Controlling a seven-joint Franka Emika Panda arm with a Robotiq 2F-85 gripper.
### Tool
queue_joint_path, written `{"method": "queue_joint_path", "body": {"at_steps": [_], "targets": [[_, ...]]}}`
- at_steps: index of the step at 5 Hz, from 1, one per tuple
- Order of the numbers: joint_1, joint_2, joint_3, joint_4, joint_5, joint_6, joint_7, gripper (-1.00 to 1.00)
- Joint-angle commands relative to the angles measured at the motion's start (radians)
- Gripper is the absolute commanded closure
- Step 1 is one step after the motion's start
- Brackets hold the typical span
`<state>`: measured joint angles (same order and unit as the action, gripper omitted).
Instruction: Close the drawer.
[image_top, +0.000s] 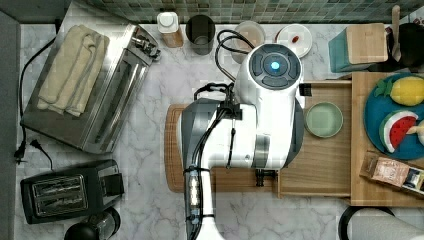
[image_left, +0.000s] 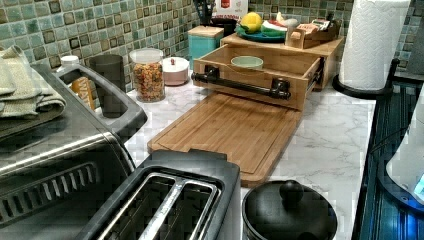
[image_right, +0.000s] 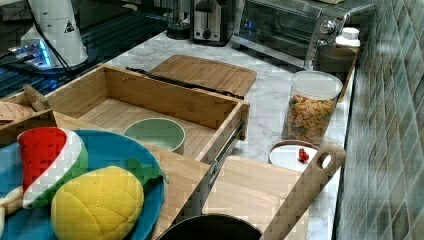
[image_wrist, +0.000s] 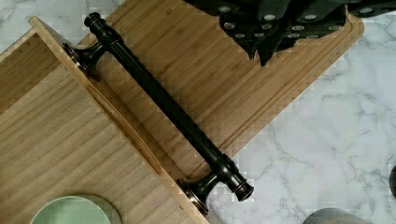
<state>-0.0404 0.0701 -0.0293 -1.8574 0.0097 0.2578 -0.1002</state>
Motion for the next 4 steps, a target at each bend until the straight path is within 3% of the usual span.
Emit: {"method": "queue_joint_path", "body": {"at_steps": [1,2,4], "targets": [[-0.003,0.0,-0.002,-0.012,0.0,0.002,0.0,1.0],[-0.011,-0.018,0.006,-0.063,0.058,0.045,-0.155,1.0],[0.046,-0.056,0.058,-0.195,0.064,0.184,-0.278,1.0]]}}
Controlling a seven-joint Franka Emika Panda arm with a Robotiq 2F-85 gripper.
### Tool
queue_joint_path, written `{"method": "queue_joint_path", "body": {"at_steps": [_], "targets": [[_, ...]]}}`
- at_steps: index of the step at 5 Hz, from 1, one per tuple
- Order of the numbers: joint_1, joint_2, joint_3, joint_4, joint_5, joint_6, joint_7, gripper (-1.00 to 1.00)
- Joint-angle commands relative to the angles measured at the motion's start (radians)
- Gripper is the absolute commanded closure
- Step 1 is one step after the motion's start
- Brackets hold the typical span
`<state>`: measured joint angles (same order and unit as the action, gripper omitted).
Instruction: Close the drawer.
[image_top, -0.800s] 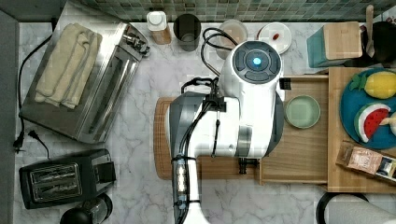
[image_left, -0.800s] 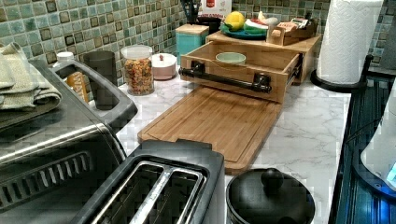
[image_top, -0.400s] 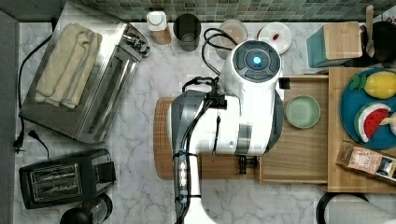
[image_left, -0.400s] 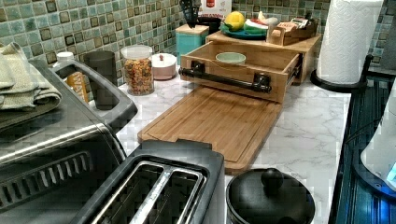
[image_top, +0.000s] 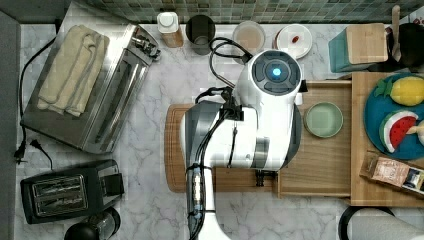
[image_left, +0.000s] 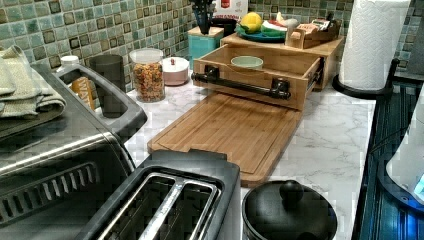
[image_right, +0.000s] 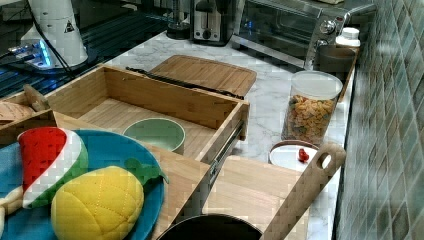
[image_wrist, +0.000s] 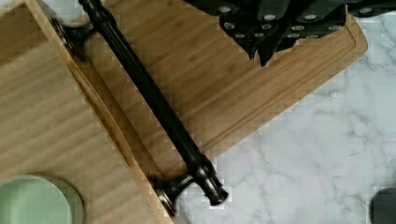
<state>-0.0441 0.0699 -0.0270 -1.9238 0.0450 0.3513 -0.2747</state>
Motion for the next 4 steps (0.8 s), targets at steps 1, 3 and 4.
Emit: {"method": "queue_joint_path", "body": {"at_steps": [1,3,4], "targets": [[0.078,-0.071,0.08,-0.223,0.037,0.193,-0.143,1.0],[0.114,-0.106,0.123,-0.422,-0.122,0.454,-0.198,1.0],[0.07,-0.077,0.146,-0.449,-0.176,0.507,-0.239,1.0]]}}
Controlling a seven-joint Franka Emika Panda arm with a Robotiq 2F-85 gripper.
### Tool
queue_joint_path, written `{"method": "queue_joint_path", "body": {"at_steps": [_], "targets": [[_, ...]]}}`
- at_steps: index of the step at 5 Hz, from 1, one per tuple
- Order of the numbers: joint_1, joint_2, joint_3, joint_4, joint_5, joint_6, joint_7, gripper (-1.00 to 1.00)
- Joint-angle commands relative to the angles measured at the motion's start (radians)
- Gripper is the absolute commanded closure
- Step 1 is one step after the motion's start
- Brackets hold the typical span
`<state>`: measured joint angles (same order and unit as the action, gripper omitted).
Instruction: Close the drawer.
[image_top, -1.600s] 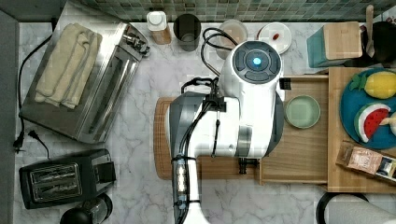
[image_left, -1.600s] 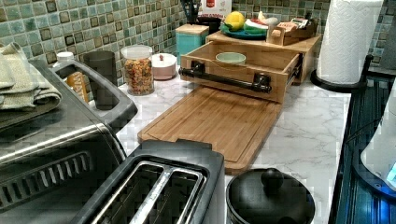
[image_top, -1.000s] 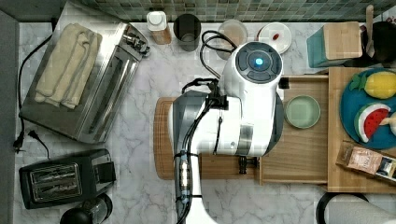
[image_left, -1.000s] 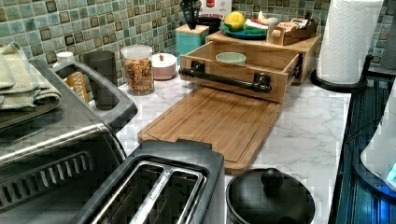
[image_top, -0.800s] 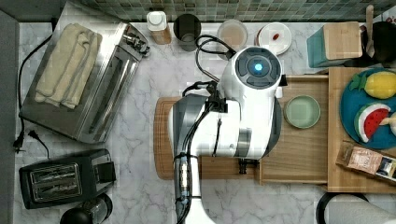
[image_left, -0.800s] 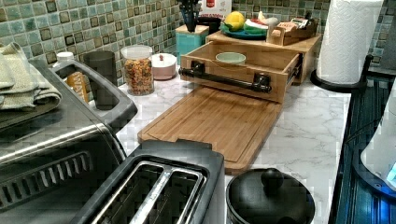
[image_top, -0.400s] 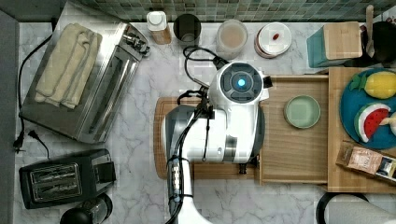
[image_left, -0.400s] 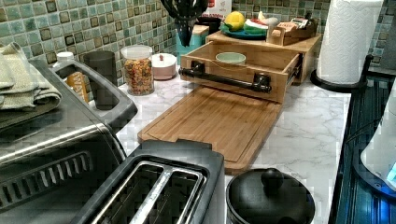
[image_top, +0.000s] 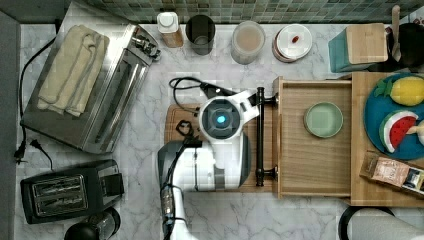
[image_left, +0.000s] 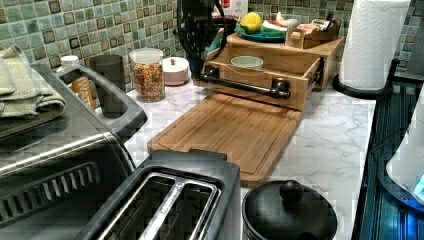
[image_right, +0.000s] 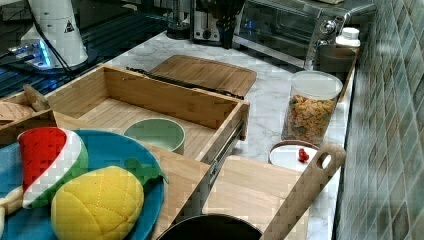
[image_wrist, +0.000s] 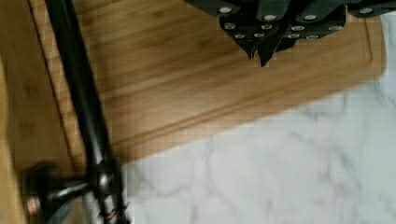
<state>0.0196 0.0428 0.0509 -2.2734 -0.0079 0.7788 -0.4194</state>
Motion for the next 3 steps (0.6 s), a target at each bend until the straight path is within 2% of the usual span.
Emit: {"method": "queue_joint_path", "body": {"at_steps": [1,2,3], "targets": [[0.005,-0.036,0.036,-0.126,-0.18,0.143,-0.094,1.0],[-0.007,-0.022,0.027,-0.098,-0.132,0.101,-0.152,1.0],[-0.011,0.0,0.029,-0.09,-0.193,0.092,-0.071,1.0]]}}
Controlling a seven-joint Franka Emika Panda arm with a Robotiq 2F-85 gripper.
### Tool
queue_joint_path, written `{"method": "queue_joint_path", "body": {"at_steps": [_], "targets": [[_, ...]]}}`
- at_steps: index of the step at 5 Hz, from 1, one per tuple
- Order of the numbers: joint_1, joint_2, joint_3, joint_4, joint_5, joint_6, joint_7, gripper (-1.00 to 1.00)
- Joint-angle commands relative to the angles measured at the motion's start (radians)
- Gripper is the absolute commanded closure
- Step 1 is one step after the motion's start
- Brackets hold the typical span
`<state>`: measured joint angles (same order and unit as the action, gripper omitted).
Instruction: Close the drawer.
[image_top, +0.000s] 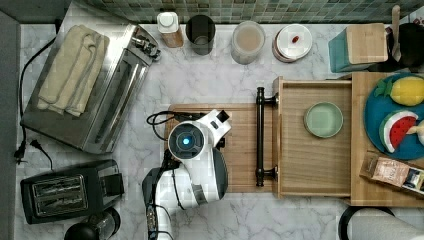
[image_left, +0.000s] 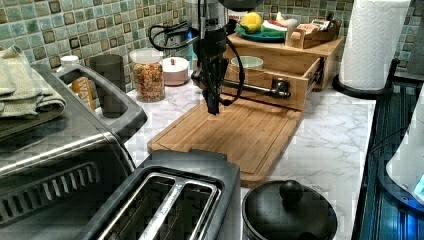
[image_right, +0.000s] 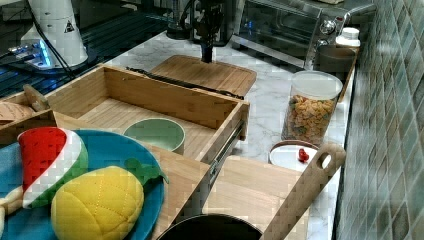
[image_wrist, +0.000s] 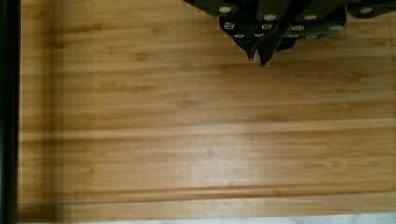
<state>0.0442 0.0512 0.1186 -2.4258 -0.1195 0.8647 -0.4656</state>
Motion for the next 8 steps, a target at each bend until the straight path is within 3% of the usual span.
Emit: {"method": "queue_joint_path", "body": {"at_steps": [1,2,6,7,8], "targets": [[-0.009,0.041,-0.067,0.077,-0.159,0.016,0.061,1.0],[0.025,0.08,-0.113,0.09,-0.181,0.02,0.071,1.0],[-0.078,0.055,-0.137,0.058,-0.176,0.077,-0.155,1.0],[-0.171,0.074,-0.072,0.08,-0.15,0.071,-0.204,1.0],[-0.15,0.085,-0.129,0.086,-0.135,0.096,-0.262,1.0]]}}
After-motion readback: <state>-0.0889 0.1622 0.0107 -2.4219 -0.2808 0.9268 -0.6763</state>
